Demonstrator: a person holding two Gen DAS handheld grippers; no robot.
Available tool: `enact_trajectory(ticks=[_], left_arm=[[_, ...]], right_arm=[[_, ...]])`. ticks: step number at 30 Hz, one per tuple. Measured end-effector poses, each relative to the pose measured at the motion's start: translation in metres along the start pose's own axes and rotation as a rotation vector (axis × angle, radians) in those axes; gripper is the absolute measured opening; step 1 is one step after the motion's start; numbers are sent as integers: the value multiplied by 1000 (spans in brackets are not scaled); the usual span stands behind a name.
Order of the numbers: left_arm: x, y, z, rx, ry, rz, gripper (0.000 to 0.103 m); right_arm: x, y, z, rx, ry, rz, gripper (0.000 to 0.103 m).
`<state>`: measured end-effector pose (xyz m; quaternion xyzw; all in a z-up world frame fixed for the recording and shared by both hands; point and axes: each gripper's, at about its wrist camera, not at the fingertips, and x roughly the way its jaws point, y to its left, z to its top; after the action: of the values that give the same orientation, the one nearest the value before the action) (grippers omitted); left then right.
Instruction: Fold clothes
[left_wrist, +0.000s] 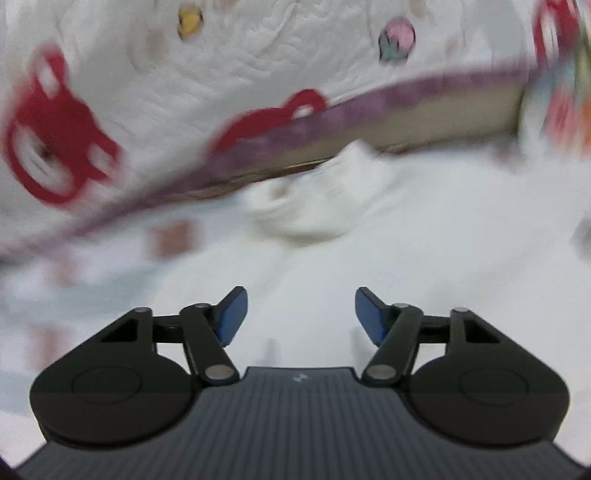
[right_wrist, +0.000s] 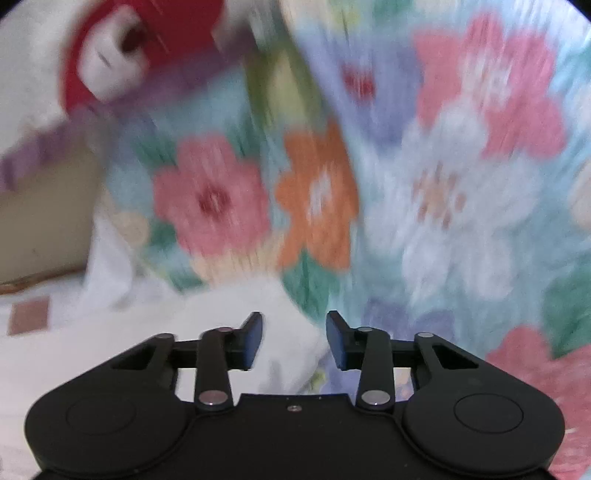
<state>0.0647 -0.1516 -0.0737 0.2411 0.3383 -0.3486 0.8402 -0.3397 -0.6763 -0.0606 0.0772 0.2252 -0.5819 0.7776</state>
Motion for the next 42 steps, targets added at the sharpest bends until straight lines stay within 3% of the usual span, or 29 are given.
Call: enact_trajectory(ticks=[1, 2, 5, 10, 16, 19, 24, 28, 31, 35, 42], left_arm=[[-12, 2, -7, 63, -1, 81, 63], [-28, 12, -14, 24, 0, 84, 63], [-78, 46, -34, -119, 5, 71, 63], [-143, 45, -69, -201, 2, -12, 65], [-203, 16, -98, -178, 6, -166, 70], [-218, 6, -107, -162, 13, -177, 71], [-233, -6, -123, -133, 47, -177, 71], [-241, -17, -136, -110, 87, -219, 71], [-247, -25, -146, -94, 117, -249, 71], [-255, -36, -159, -71, 158, -290, 71], [-245, -67, -116, -27, 88, -347, 71]], right_arm=[[-15, 10, 1, -19, -35, 66, 38], [-23, 18, 1, -37, -21, 144, 36], [-52, 50, -4, -83, -15, 351, 34], [-83, 84, -36, 27, 116, 621, 36], [-124, 97, -77, 46, 323, 785, 38], [-147, 90, -89, 80, 386, 884, 42], [-187, 65, -92, 24, 404, 936, 45], [-229, 17, -81, -89, 323, 980, 45], [-249, -16, -86, -183, 321, 1008, 44], [-261, -48, -106, -303, 395, 998, 44], [-257, -70, -152, -369, 521, 1006, 46]])
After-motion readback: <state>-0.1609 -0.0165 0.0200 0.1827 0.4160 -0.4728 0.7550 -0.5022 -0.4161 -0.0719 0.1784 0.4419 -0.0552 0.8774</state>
